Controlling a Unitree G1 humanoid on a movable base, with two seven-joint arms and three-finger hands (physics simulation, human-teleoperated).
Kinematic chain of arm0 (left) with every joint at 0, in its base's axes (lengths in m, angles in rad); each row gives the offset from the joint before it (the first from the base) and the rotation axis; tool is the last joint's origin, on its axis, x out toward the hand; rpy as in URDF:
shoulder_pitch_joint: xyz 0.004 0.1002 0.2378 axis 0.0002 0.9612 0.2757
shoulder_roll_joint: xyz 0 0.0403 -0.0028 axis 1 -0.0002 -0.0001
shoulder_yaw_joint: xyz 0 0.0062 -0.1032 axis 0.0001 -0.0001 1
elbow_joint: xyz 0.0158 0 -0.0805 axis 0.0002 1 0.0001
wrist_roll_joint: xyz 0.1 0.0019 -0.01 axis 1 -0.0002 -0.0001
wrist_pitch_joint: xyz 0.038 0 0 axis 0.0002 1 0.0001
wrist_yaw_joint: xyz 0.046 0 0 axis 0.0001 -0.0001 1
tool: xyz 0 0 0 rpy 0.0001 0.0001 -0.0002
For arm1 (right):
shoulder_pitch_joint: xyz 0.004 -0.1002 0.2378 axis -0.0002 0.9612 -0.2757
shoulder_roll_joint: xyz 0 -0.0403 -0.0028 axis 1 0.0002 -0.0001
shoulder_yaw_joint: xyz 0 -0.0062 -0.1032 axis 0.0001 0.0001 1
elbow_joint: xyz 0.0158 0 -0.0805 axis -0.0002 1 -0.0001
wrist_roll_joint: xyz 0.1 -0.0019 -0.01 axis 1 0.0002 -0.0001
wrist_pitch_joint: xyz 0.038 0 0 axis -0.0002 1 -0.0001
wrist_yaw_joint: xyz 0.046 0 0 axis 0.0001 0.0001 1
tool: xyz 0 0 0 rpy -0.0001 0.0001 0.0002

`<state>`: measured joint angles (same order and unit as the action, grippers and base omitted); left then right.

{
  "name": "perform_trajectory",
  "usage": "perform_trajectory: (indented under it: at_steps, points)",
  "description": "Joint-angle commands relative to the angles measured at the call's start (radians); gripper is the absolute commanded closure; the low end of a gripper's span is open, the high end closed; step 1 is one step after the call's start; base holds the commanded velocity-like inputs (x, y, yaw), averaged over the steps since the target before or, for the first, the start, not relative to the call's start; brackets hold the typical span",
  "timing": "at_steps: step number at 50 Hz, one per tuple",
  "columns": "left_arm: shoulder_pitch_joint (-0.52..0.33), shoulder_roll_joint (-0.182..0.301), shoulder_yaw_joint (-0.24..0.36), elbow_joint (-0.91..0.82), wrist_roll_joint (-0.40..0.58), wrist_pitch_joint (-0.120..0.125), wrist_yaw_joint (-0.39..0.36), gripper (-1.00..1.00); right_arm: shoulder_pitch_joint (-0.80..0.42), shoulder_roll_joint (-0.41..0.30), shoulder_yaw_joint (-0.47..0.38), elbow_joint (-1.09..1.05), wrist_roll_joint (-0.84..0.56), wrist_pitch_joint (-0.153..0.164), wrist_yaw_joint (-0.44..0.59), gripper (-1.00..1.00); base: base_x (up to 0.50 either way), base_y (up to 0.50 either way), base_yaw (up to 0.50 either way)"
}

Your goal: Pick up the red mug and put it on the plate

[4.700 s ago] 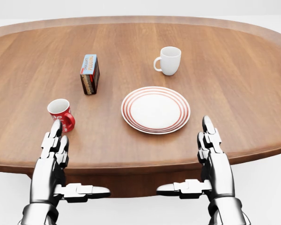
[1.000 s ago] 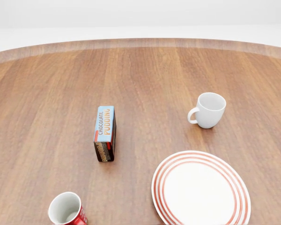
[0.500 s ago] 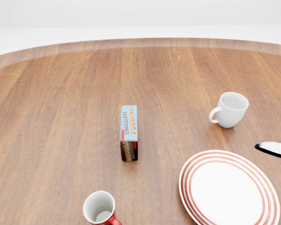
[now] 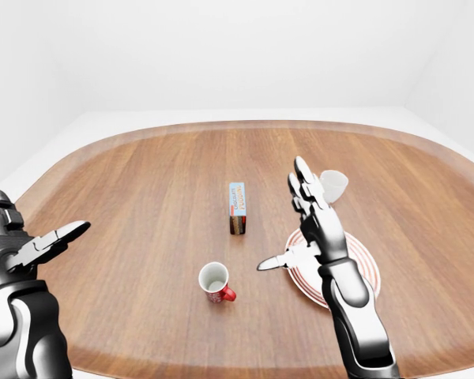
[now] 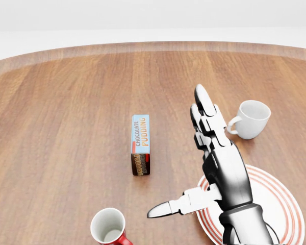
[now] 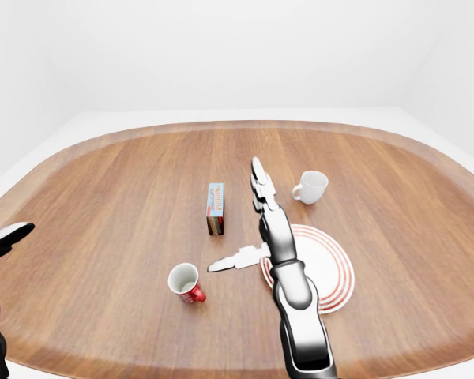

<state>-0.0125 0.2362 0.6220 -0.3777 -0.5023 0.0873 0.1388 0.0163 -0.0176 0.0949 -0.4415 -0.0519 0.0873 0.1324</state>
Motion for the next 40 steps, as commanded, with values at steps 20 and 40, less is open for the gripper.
perform_trajectory:
  at_steps: [20, 40]
  points:
    - [0.004, -0.008, -0.005, -0.008, 0.006, 0.000, -0.004, -1.00, -0.077, 0.147, 0.274, 0.542, -0.257, 0.000, 0.042, -1.00, 0.00, 0.00, 0.00]
    - [-0.002, -0.002, -0.010, 0.013, 0.007, 0.000, -0.004, -1.00, -0.084, 0.166, 0.259, 0.682, -0.275, 0.000, 0.061, -1.00, 0.00, 0.00, 0.00]
